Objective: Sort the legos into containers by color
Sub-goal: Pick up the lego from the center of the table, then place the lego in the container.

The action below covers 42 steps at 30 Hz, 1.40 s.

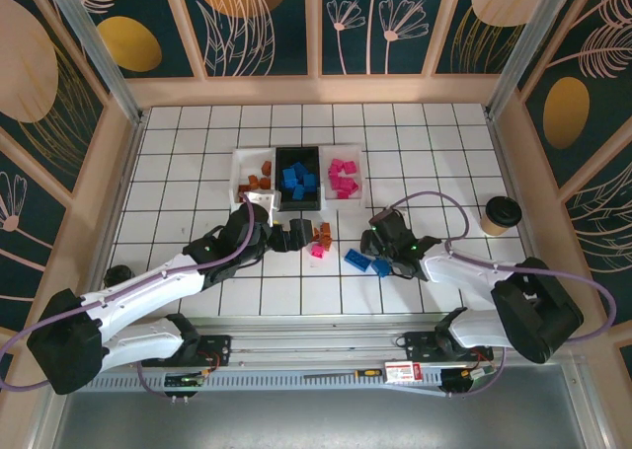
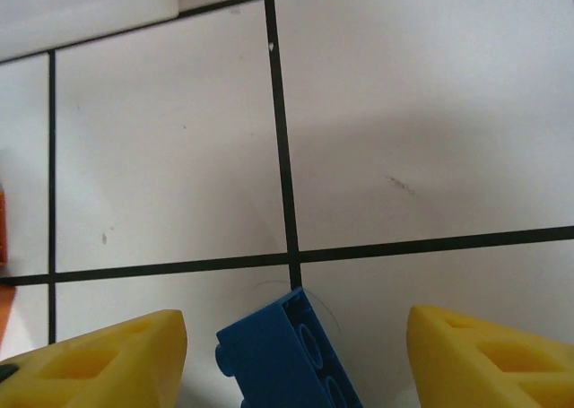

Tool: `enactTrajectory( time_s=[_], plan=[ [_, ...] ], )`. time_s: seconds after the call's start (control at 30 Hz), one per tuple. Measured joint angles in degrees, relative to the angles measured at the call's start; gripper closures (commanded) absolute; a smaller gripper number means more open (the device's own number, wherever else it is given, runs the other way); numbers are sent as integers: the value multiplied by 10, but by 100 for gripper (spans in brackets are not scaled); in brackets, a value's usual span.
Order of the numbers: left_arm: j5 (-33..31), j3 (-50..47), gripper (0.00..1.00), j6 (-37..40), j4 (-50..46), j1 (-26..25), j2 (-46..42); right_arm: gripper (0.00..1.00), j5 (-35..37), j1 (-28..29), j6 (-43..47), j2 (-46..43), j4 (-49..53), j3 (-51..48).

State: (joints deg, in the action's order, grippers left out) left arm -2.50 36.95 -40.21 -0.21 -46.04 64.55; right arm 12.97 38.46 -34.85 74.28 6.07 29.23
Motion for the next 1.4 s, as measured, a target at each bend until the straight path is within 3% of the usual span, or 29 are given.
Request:
enactTrajectory(
  time_s=[0.37, 0.6, 0.73, 0.9, 1.07, 1.23, 1.3, 1.4],
  plan=[
    [-39, -5, 1, -6, -19, 0, -8, 82, -17, 0, 30, 23, -17, -1],
    [-95, -28, 2, -17, -62, 0, -85, 96, -31, 25, 86, 8, -14, 82],
    [-121, -46, 1, -28, -83, 0, -131, 96, -50, 64, 110, 55, -36, 199],
    [-140, -62, 1, -41, -110, 0, -169, 96, -73, 103, 138, 202, -67, 369],
    [-145, -69, 2, -50, -127, 0, -182, 96, -69, 95, 147, 333, -65, 490],
    [-145, -80, 1, -56, -135, 0, -193, 93, -37, 63, 141, 409, -42, 556],
    [-144, -82, 1, -58, -136, 0, -193, 84, -27, 50, 137, 423, -33, 572],
    [-142, -83, 1, -60, -135, 0, -193, 52, -23, 34, 132, 442, -22, 597]
  ],
)
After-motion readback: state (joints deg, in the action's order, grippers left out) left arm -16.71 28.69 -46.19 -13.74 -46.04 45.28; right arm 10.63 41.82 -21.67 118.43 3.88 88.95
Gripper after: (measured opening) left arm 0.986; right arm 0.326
